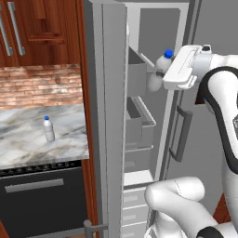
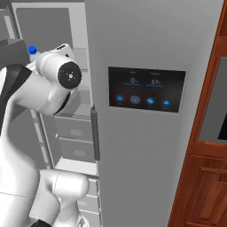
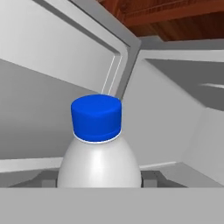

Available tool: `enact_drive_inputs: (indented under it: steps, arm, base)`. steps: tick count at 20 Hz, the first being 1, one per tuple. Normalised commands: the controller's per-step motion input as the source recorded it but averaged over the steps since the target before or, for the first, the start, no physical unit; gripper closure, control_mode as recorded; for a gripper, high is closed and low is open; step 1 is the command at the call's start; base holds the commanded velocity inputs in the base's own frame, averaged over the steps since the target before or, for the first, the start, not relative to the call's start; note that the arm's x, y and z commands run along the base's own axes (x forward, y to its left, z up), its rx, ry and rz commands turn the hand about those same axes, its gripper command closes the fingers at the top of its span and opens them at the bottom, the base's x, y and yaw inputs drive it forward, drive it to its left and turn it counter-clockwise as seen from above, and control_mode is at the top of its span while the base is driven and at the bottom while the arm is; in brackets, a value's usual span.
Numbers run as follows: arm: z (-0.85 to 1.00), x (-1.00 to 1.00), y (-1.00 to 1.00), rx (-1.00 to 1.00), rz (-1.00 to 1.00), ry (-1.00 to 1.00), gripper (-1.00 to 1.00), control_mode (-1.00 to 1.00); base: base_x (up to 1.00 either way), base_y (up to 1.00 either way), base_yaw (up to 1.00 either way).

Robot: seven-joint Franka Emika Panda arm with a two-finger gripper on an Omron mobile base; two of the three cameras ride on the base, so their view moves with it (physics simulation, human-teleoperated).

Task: Take the bottled waters from the counter and place them in the freezer to freeze. Close the freezer door after placing the bottles.

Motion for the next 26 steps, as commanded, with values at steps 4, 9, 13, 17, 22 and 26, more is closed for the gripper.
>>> enact_drive_inputs:
  steps: [4, 9, 13, 17, 22, 26]
  arm:
    - [0.0, 0.44, 0.13, 0.0, 0.0, 0.0, 1.0, -1.0]
    - [0.0, 0.39, 0.02, 0.0, -0.03, 0.0, 1.0, -1.0]
    - [0.03, 0.5, 0.0, 0.0, -0.07, 0.0, 1.0, -1.0]
    - [0.12, 0.51, 0.01, 0.0, -0.08, 0.02, 1.0, -1.0]
    - [0.17, 0.42, 0.05, 0.0, -0.09, 0.0, 1.0, -1.0]
    - [0.06, 0.41, 0.0, 0.0, -0.04, 0.02, 1.0, -1.0]
  base:
    - [0.0, 0.0, 0.0]
    - [0.0, 0.0, 0.0]
    - [0.0, 0.0, 0.0]
    - [0.0, 0.0, 0.0]
    - [0.0, 0.0, 0.0]
    - [0.0, 0.0, 0.0]
